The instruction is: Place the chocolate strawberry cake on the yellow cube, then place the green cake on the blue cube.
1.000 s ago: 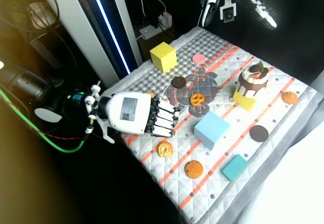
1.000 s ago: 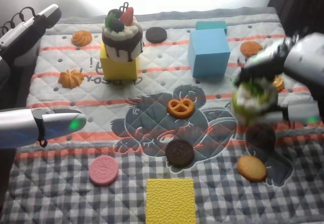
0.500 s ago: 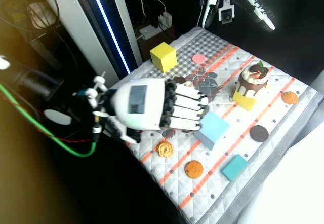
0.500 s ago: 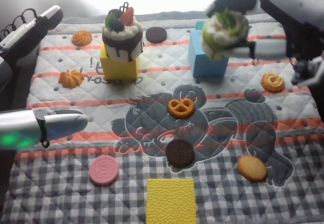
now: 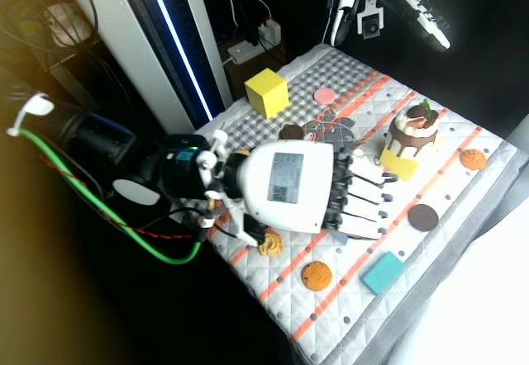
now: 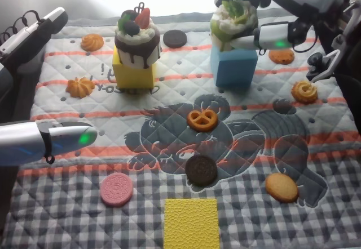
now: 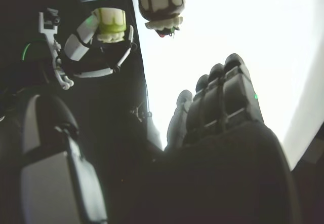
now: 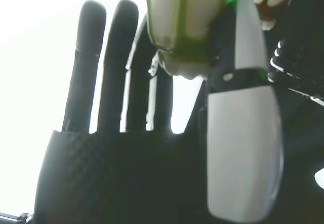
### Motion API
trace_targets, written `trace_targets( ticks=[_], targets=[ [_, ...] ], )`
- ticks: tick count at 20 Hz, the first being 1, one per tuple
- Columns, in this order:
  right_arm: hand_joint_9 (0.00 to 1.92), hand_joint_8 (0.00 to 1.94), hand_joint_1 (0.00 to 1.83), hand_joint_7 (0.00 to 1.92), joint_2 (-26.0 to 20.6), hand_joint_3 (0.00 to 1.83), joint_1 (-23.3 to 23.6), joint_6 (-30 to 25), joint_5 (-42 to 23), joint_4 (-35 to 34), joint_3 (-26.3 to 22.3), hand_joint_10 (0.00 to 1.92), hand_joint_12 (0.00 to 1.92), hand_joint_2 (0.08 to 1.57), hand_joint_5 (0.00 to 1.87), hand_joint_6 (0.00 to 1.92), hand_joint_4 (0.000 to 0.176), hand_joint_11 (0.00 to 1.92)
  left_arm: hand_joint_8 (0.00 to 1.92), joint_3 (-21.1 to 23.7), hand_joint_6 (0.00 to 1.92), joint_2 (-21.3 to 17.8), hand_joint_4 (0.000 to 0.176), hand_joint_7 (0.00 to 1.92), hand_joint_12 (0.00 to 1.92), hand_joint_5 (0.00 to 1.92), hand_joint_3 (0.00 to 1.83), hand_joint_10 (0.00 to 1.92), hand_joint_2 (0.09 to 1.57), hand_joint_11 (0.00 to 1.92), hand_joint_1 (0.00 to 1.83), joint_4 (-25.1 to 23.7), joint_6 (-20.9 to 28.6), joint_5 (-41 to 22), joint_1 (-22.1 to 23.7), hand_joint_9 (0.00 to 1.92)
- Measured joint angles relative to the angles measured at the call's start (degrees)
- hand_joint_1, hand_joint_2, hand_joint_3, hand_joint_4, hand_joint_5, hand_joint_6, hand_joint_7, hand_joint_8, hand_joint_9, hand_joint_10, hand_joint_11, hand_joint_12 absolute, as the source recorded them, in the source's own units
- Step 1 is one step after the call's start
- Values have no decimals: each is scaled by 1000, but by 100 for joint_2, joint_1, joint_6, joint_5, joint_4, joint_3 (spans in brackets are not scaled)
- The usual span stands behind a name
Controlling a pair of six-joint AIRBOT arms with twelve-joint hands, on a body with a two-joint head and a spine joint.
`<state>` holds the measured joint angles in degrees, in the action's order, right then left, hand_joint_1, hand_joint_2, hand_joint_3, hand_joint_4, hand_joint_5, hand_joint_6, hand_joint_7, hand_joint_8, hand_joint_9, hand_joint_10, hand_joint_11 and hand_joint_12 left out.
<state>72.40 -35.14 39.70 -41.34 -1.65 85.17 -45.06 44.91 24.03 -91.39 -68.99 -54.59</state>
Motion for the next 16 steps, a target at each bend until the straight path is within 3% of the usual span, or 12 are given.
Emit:
trace_targets(
  ticks=[2,3,5,8,10,11,12,13,14,15,16],
  targets=[
    [749,1234,1196,878,15,0,0,2,96,-28,11,1178,1447,1162,894,1094,23,649,0,0,3,11,100,0,0,34,4,0,812,0,823,-7,2,-2,0,0],
    [765,1216,1200,894,15,0,0,0,98,-31,11,1201,1507,1156,904,1076,22,701,0,0,5,17,117,0,0,40,3,0,810,0,830,-9,2,2,0,0],
    [766,1182,1204,913,15,0,0,0,109,-31,17,1195,1528,1147,917,1059,24,690,0,0,4,22,121,0,0,39,0,0,804,0,811,-7,22,2,0,0],
    [745,1108,1208,946,24,0,-33,0,166,-120,17,1159,1536,1135,929,1053,32,631,0,0,6,22,116,0,0,48,6,0,818,0,818,-7,39,2,-11,0],
    [706,1193,1190,915,26,3,-142,-28,140,-251,17,1087,1536,1169,820,1139,0,595,0,0,5,22,123,0,0,48,6,0,820,0,813,-2,42,-4,-11,0],
    [548,636,1081,686,24,0,-179,-46,127,-330,17,1015,1522,1046,705,362,0,399,0,0,5,22,121,0,0,50,1,0,811,0,795,-2,44,-2,-11,0],
    [548,636,1081,686,24,0,-192,-42,109,-341,17,1015,1522,1046,705,362,0,399,0,0,5,22,121,0,0,50,1,0,811,0,795,-4,44,-2,-11,0],
    [516,385,1041,648,24,0,-199,-42,103,-378,15,883,1481,1050,676,143,0,347,0,0,6,22,130,0,0,55,2,0,813,0,801,-13,44,-7,-11,0],
    [513,136,1038,663,17,0,-240,-37,81,-435,-11,695,1377,1032,679,19,60,294,0,0,4,22,126,0,0,53,4,0,818,0,790,-9,44,-4,-11,0],
    [513,136,1038,663,20,0,-297,-39,55,-472,-13,695,1377,1032,679,19,60,294,0,0,4,22,126,0,0,53,4,0,818,0,790,-4,46,-2,-11,0],
    [555,23,1036,652,20,0,-356,-46,39,-514,-20,491,1322,1037,659,1,74,266,0,0,4,22,126,0,0,55,4,0,820,0,785,-15,90,-35,-52,0]
  ],
)
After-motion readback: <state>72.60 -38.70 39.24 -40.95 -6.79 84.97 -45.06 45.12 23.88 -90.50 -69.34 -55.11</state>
